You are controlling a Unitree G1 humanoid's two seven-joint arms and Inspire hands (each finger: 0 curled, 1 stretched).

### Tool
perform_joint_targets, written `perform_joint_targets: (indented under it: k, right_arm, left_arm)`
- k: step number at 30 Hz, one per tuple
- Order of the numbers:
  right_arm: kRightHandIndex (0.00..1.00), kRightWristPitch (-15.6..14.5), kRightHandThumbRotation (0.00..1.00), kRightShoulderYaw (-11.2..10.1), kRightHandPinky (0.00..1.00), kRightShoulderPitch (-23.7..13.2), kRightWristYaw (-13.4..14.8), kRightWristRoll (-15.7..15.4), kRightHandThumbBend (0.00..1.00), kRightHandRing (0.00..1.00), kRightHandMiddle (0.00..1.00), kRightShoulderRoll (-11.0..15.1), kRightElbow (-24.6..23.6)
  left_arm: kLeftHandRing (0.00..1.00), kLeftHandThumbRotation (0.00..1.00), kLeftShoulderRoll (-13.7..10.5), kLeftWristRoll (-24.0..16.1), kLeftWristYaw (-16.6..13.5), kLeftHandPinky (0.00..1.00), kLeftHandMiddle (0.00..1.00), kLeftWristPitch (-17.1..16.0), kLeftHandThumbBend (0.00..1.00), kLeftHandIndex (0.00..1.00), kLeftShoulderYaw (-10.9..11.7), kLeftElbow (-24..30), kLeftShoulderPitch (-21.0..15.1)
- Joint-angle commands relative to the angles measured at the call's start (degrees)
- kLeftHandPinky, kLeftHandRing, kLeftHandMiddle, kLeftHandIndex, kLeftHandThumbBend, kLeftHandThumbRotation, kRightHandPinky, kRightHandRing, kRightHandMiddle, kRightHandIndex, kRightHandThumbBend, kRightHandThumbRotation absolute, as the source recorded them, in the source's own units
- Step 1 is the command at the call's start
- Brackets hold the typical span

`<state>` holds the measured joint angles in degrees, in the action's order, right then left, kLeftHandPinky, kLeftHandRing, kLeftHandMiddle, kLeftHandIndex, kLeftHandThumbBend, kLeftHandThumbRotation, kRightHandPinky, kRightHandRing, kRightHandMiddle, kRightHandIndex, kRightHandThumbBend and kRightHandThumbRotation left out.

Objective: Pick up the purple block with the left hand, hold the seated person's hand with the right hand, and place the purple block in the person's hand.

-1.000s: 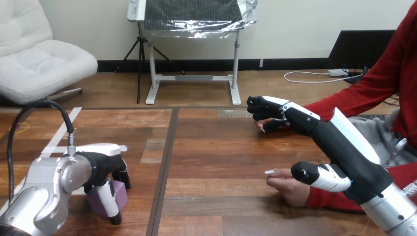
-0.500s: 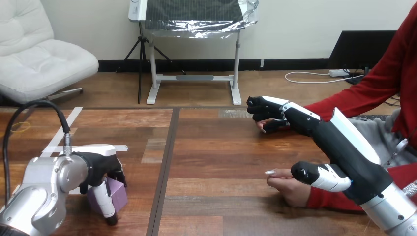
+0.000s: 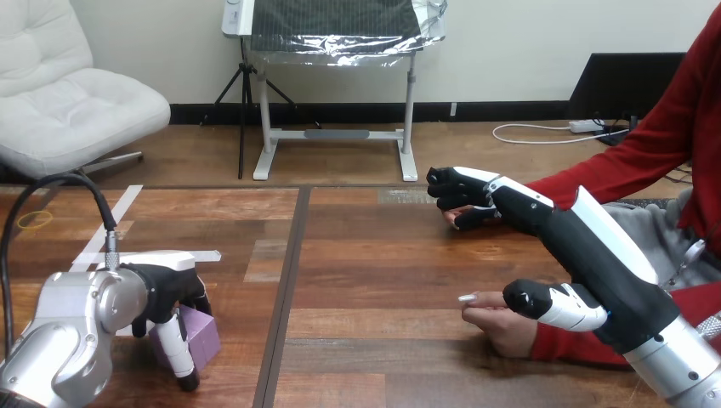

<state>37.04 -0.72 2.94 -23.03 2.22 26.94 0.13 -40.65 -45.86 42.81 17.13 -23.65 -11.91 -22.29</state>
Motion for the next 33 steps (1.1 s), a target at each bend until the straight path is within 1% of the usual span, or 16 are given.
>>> perform_joint_targets:
  k: [1,4,8,10,11,12,16,18,19,20,21,24,29,31,33]
  right_arm:
    - [0.85,0.5,1.00,-1.7,0.71,-2.2,-0.2,1.2,1.00,0.80,0.83,0.6,-1.6]
    - [0.85,0.6,1.00,-1.6,0.72,-2.3,-0.3,1.3,1.00,0.80,0.83,0.7,-1.4]
    - [0.85,0.4,1.00,-1.6,0.72,-2.4,-0.4,1.5,1.00,0.80,0.83,0.7,-1.5]
    - [0.85,0.4,1.00,-1.6,0.72,-2.5,-0.6,1.7,1.00,0.80,0.83,0.7,-1.4]
    - [0.85,0.5,1.00,-1.6,0.72,-2.5,-0.6,1.7,1.00,0.80,0.83,0.7,-1.4]
    - [0.85,0.5,1.00,-1.6,0.72,-2.6,-0.7,1.7,1.00,0.80,0.83,0.7,-1.3]
    - [0.85,0.6,1.00,-1.6,0.72,-2.7,-0.8,2.0,1.00,0.80,0.83,0.7,-1.1]
    - [0.85,0.6,1.00,-1.6,0.72,-2.7,-0.9,2.0,1.00,0.80,0.83,0.7,-1.0]
    - [0.85,0.6,1.00,-1.7,0.72,-2.8,-0.9,2.0,1.00,0.80,0.83,0.7,-0.9]
    - [0.85,0.7,1.00,-1.7,0.72,-2.8,-1.0,2.0,1.00,0.80,0.83,0.7,-0.9]
    - [0.85,0.7,1.00,-1.7,0.72,-2.8,-1.0,2.1,1.00,0.80,0.83,0.7,-0.9]
    - [0.85,0.7,1.00,-1.8,0.72,-2.9,-1.0,1.9,1.00,0.80,0.83,0.7,-1.0]
    - [0.85,0.7,1.00,-1.8,0.72,-2.9,-1.0,1.9,1.00,0.80,0.83,0.6,-0.8]
    - [0.85,0.7,1.00,-1.8,0.72,-2.9,-1.0,2.0,1.00,0.80,0.83,0.6,-0.8]
    - [0.85,1.1,1.00,-1.9,0.72,-3.0,-0.8,1.6,1.00,0.80,0.83,0.6,-0.6]
  left_arm:
    - [0.81,0.00,-1.6,-1.1,-0.1,0.56,0.87,1.1,0.82,0.77,1.3,2.9,-1.0]
    - [0.79,0.00,-1.7,-0.9,0.0,0.53,0.87,1.6,0.80,0.77,1.5,3.2,-0.8]
    - [0.75,0.00,-1.4,-1.0,-0.9,0.48,0.86,3.0,0.79,0.76,2.0,3.6,-0.2]
    - [0.67,0.00,-1.4,-1.0,-1.5,0.42,0.85,3.2,0.79,0.75,2.1,3.7,0.0]
    - [0.64,0.00,-1.0,-0.6,-2.2,0.40,0.84,3.5,0.79,0.74,2.5,3.3,0.1]
    - [0.53,0.00,-0.8,-0.4,-2.7,0.34,0.73,3.7,0.77,0.71,2.7,3.0,0.2]
    - [0.40,0.00,0.1,0.5,-4.5,0.26,0.57,5.0,0.72,0.65,3.5,2.4,0.5]
    - [0.36,0.00,0.4,0.5,-6.2,0.25,0.52,5.1,0.72,0.61,3.7,2.3,0.9]
    - [0.35,0.00,0.4,0.5,-6.6,0.25,0.50,5.1,0.72,0.59,3.7,2.3,1.0]
    - [0.34,0.00,0.5,0.3,-7.9,0.24,0.49,5.0,0.72,0.58,3.9,2.5,1.4]
    - [0.36,0.00,0.5,0.2,-8.8,0.27,0.48,4.9,0.74,0.54,4.0,2.6,1.6]
    - [0.39,0.00,0.9,-0.2,-10.9,0.30,0.48,5.1,0.75,0.50,4.1,2.7,2.1]
    - [0.44,0.00,1.3,-0.3,-13.2,0.34,0.51,5.9,0.74,0.47,4.2,2.9,2.7]
    - [0.45,0.00,1.4,-0.2,-13.6,0.35,0.51,6.2,0.74,0.46,4.2,2.9,2.8]
    - [0.45,0.00,1.5,0.0,-14.7,0.36,0.52,6.0,0.75,0.46,4.3,2.9,3.0]
